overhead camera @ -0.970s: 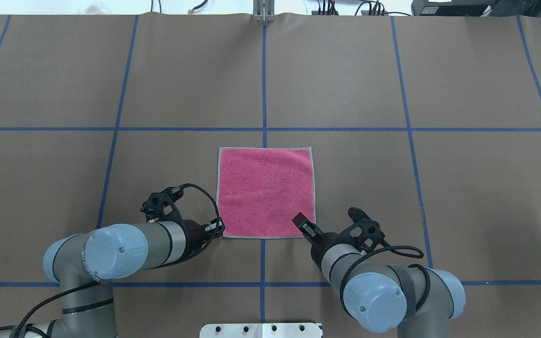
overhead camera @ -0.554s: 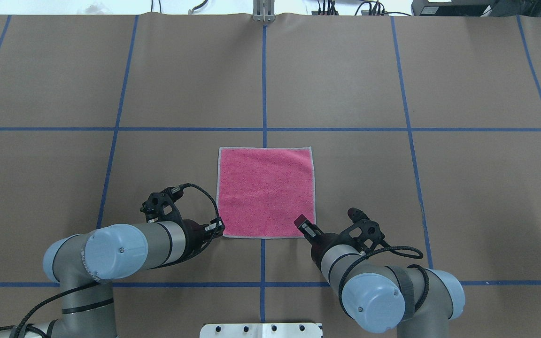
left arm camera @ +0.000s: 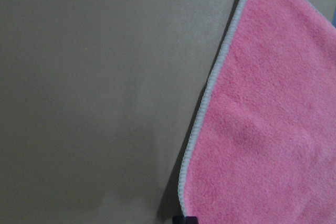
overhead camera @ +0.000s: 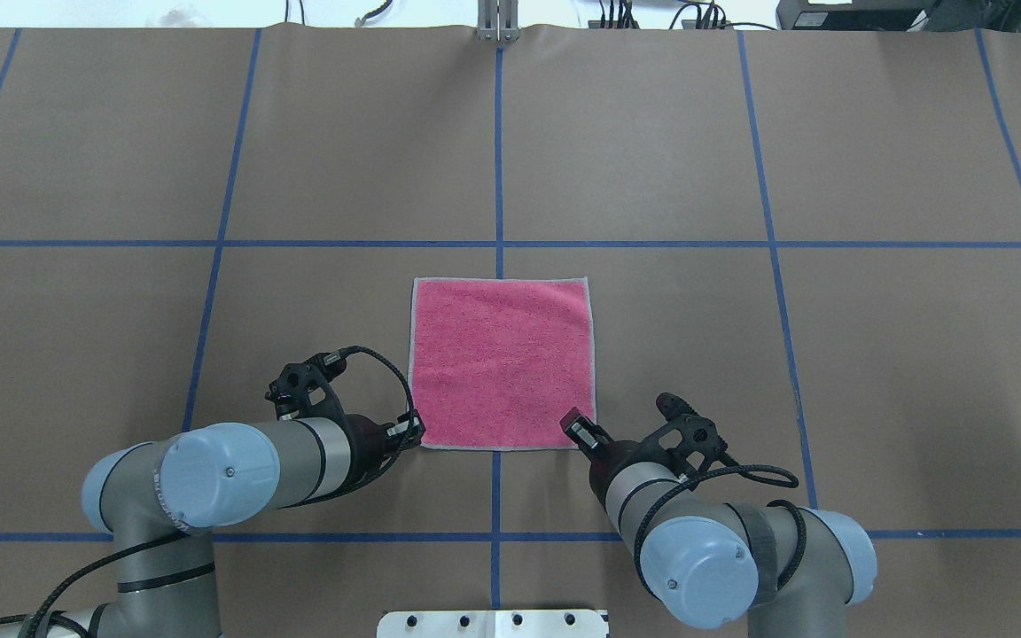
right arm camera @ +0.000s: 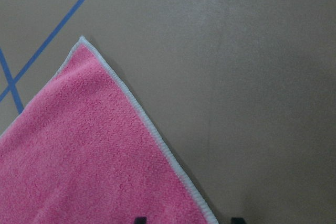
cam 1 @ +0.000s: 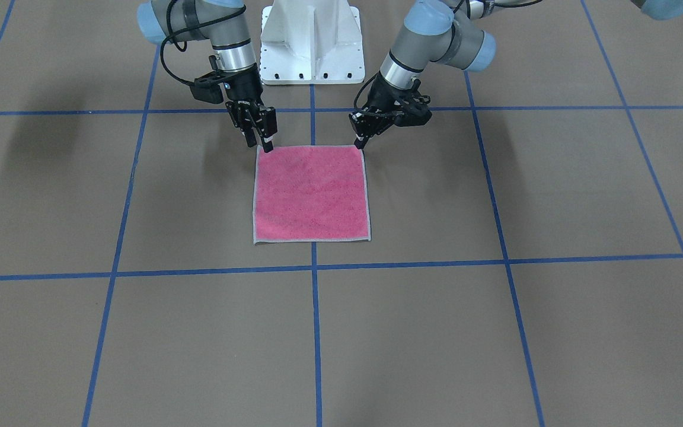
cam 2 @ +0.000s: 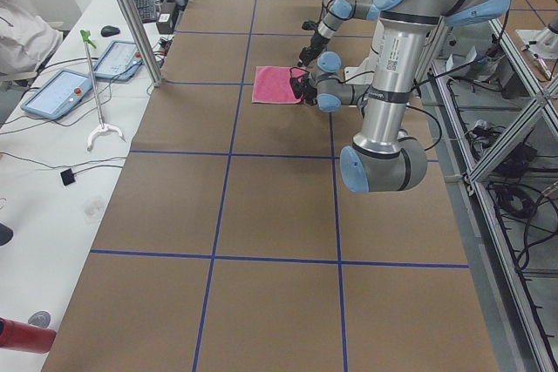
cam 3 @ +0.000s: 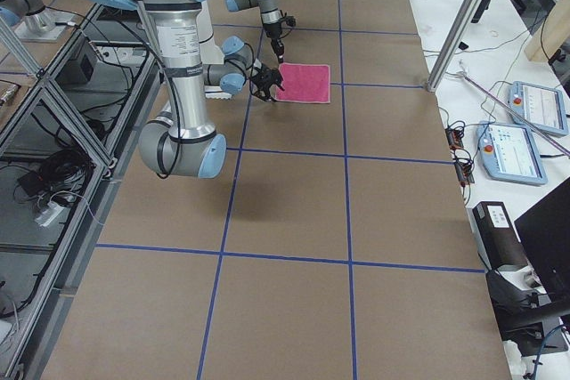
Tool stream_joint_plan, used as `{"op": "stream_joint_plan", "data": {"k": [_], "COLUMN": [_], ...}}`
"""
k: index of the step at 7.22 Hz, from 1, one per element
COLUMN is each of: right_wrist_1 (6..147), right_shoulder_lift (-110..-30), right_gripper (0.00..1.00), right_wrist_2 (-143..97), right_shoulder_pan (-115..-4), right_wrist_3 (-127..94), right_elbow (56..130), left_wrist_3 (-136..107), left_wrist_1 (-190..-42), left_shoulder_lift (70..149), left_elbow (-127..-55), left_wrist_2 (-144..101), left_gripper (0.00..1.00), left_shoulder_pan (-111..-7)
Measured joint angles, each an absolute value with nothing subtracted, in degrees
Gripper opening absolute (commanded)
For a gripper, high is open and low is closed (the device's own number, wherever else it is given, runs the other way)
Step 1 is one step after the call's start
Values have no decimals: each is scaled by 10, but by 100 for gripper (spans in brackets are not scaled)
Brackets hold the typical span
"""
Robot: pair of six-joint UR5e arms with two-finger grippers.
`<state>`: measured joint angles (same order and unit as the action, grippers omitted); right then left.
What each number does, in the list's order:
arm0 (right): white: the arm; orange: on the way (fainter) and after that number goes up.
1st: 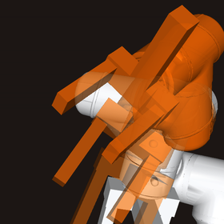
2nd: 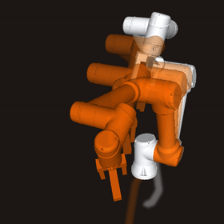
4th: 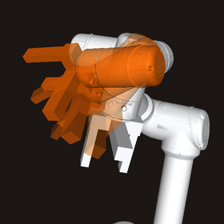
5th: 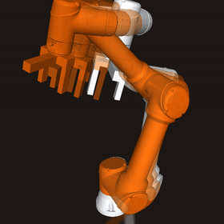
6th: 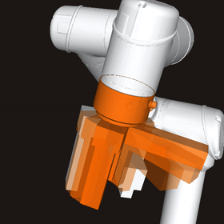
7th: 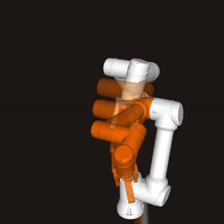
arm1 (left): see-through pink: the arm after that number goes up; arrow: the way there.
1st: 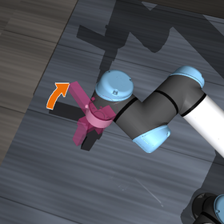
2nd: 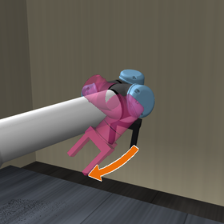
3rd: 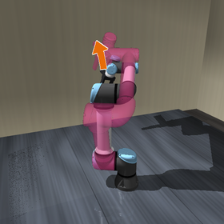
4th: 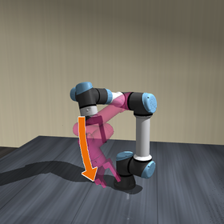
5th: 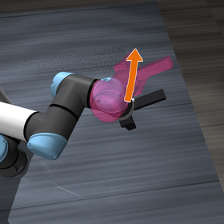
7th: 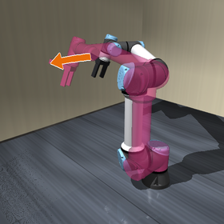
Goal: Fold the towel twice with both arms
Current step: 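Lower both grippers onto the two near corners of the towel and grasp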
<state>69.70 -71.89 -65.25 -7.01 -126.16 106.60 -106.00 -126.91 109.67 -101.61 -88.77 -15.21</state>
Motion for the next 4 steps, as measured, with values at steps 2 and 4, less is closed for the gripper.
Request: {"op": "stream_joint_plan", "data": {"k": [2, 4], "right_wrist_1": [699, 700], "right_shoulder_lift": [-719, -717], "right_gripper": [60, 55], "right_wrist_2": [-653, -652], "right_shoulder_pan": [-70, -70], "right_wrist_3": [-1260, -1260], "right_elbow": [1066, 1064], "left_wrist_3": [-1060, -1058], "left_wrist_1": [-1269, -1269], "left_shoulder_lift": [1097, 1097], "left_elbow": [-1016, -1016], "left_wrist_2": [-888, -888], "left_gripper": [0, 0], "left_shoulder_pan": [-152, -152]}}
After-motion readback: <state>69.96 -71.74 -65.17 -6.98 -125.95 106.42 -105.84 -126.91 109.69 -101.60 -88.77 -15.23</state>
